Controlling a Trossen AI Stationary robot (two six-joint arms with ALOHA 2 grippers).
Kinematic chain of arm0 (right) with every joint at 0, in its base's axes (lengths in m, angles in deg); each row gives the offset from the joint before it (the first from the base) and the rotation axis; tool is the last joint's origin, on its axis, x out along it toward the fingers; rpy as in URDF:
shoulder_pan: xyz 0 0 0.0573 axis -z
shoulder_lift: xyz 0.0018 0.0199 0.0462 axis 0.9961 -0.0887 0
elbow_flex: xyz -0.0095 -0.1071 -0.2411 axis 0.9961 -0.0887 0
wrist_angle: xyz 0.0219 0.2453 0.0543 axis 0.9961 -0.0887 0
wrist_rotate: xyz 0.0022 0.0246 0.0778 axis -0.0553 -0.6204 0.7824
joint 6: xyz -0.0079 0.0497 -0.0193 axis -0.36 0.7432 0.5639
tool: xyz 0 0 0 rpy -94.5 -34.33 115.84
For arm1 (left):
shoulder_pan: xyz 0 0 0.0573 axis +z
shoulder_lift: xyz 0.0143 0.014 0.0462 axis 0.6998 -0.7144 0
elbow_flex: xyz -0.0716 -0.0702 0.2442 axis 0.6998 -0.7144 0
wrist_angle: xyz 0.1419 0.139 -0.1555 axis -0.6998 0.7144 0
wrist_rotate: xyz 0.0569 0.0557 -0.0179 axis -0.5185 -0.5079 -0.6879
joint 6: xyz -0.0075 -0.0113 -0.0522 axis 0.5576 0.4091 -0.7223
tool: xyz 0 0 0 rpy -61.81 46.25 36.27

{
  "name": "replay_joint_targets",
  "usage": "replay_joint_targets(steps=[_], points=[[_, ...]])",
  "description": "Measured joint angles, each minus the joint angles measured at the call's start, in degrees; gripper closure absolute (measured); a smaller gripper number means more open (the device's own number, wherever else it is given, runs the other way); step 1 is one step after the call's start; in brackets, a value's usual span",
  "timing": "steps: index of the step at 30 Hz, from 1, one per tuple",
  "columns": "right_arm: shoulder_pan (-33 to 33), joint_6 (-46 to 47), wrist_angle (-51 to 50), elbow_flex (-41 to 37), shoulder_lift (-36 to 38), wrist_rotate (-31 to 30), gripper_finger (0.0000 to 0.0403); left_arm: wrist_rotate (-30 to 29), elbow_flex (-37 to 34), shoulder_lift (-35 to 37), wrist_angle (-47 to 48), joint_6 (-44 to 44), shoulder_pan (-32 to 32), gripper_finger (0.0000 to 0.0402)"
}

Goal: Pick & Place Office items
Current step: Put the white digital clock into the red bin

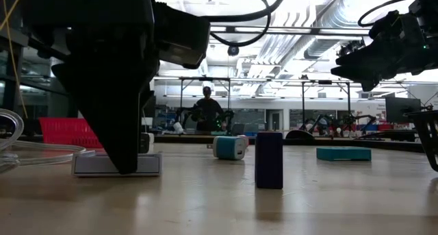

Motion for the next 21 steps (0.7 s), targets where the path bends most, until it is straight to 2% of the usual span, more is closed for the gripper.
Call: replay_joint_targets(steps=[21], points=[[-0.01, 0.02, 0.01, 0.00, -0.01, 0.00, 0.0231, -0.13, 0.02, 0.06, 0.02, -0.09, 0.00, 0.0253]])
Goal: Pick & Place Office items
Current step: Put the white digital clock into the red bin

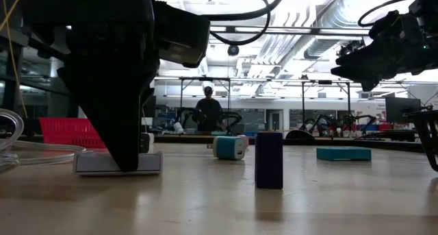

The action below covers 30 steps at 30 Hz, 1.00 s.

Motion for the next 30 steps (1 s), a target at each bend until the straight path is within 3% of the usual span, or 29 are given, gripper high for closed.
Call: replay_joint_targets(steps=[18, 30], points=[[0.00, -0.02, 0.00, 0.01, 0.01, 0.00, 0.0231, 0.12, 0.00, 0.22, -0.02, 0.09, 0.00, 0.0253], [0.00, -0.01, 0.01, 0.00, 0.02, 0.00, 0.0231, -2.04, 0.00, 4.60, -0.43, 6.10, 1.11, 0.0254]])
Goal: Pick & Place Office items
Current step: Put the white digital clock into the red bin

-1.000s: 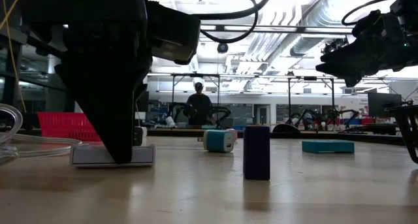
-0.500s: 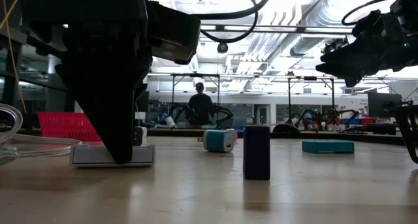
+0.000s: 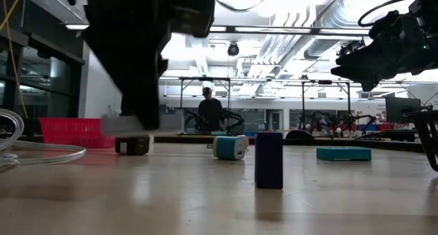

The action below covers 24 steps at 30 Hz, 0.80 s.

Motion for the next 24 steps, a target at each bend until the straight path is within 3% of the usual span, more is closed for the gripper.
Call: replay_joint_targets(steps=[24], points=[[0.00, -0.01, 0.00, 0.00, -0.02, 0.00, 0.0231, -1.43, 0.00, 12.39, 16.55, 10.08, 12.68, 0.0254]])
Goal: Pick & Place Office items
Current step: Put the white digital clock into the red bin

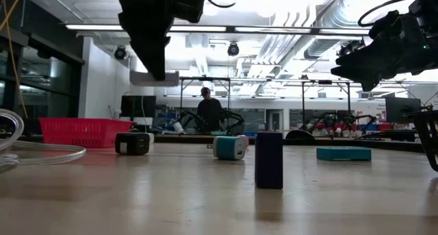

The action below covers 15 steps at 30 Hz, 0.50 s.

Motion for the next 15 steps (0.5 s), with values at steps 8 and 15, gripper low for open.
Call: replay_joint_targets(steps=[8, 15], points=[[0.00, 0.01, 0.00, 0.00, 0.01, 0.00, 0.0231, -0.20, -4.66, 7.84, 1.18, 3.06, 5.63, 0.0254], [0.01, 0.00, 0.00, 0.01, 0.02, 0.00, 0.0231, 0.33, -15.25, 17.74, -3.76, 8.18, 12.71, 0.0254]])
